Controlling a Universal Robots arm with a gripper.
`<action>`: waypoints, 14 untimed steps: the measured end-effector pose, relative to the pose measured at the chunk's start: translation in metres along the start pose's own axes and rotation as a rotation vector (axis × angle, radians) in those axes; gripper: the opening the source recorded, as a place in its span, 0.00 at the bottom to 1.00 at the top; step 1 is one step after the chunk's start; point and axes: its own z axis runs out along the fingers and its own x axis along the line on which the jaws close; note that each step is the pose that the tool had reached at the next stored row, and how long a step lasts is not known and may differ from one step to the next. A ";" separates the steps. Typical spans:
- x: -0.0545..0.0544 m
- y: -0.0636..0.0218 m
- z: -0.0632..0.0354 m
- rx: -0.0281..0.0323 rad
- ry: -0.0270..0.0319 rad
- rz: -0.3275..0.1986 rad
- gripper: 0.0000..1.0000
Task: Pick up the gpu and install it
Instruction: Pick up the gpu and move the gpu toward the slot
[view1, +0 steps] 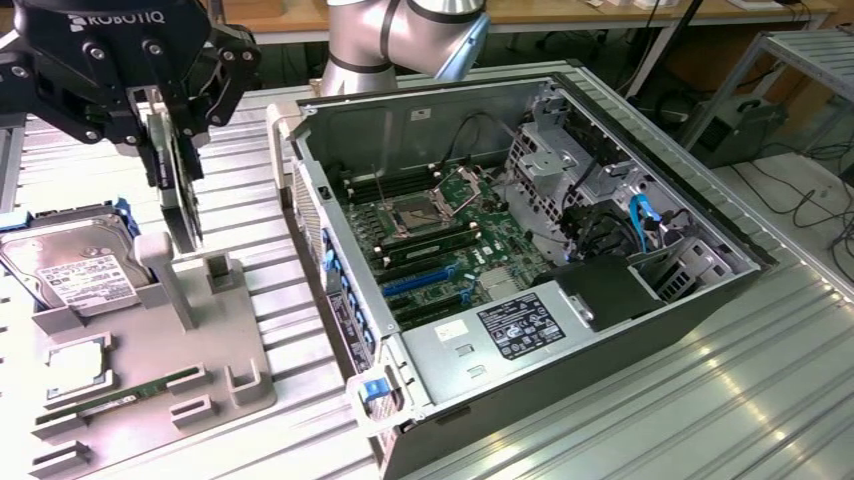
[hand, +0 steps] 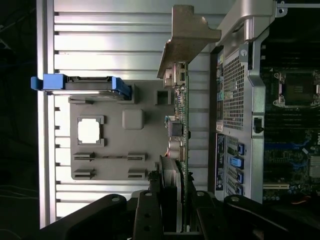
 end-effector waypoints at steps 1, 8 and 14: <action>0.000 0.0000 -0.0016 0.0000 0.0001 0.000 0.28; 0.000 0.0002 -0.0062 -0.0001 0.0007 0.000 0.28; -0.004 0.0002 -0.0063 0.0000 0.0008 0.000 0.28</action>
